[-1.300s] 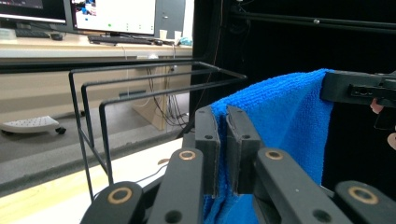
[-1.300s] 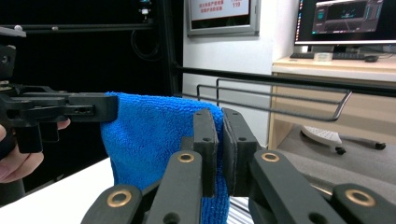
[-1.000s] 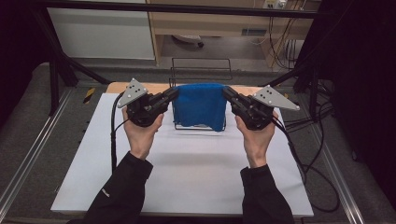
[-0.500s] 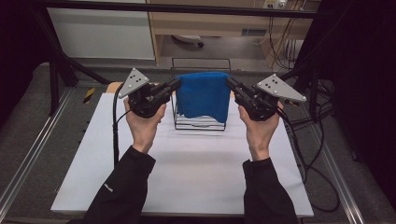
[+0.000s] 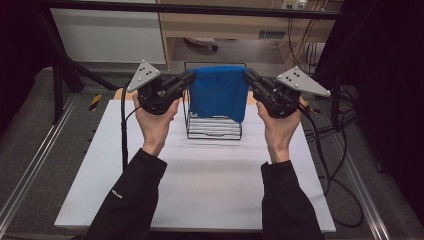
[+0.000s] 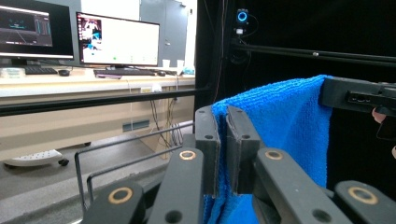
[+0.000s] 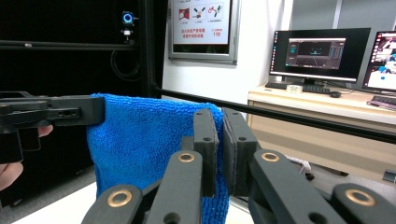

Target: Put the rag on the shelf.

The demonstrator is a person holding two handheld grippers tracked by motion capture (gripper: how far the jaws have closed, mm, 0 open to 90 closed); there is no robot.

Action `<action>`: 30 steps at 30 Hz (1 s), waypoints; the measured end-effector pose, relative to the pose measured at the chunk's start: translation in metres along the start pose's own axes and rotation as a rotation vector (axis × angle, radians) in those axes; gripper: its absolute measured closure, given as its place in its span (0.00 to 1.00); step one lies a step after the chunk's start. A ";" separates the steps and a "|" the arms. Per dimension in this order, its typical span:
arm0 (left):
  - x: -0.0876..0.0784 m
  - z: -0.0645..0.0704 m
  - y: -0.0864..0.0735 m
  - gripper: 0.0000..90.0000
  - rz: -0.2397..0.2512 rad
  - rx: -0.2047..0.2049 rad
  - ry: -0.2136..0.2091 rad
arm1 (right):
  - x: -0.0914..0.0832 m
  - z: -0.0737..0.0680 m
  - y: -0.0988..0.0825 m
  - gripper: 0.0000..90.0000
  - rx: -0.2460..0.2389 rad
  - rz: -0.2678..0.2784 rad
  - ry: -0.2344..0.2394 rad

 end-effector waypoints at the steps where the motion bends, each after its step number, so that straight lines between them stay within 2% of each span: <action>1: 0.001 0.000 0.002 0.93 0.003 0.002 0.002 | 0.001 0.000 0.001 0.95 0.004 0.001 -0.002; 14: 0.009 0.000 0.025 0.94 0.033 0.017 0.009 | 0.012 0.011 0.018 0.95 -0.008 0.024 -0.016; 24: 0.016 -0.002 0.040 0.94 0.045 -0.002 0.013 | 0.021 0.018 0.028 0.95 -0.020 0.027 -0.025; 30: 0.021 -0.002 0.048 0.94 0.051 0.014 0.020 | 0.027 0.024 0.032 0.95 -0.015 0.037 -0.028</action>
Point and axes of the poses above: each handheld gripper's, and its own axes: x roughly forward along the jaws, y roughly out of its top, z roughly to its right, the point moved 1 cm from there along x, roughly forward along the jaws, and after that the axes turned 15 degrees about -x, right-handed, at the moved point
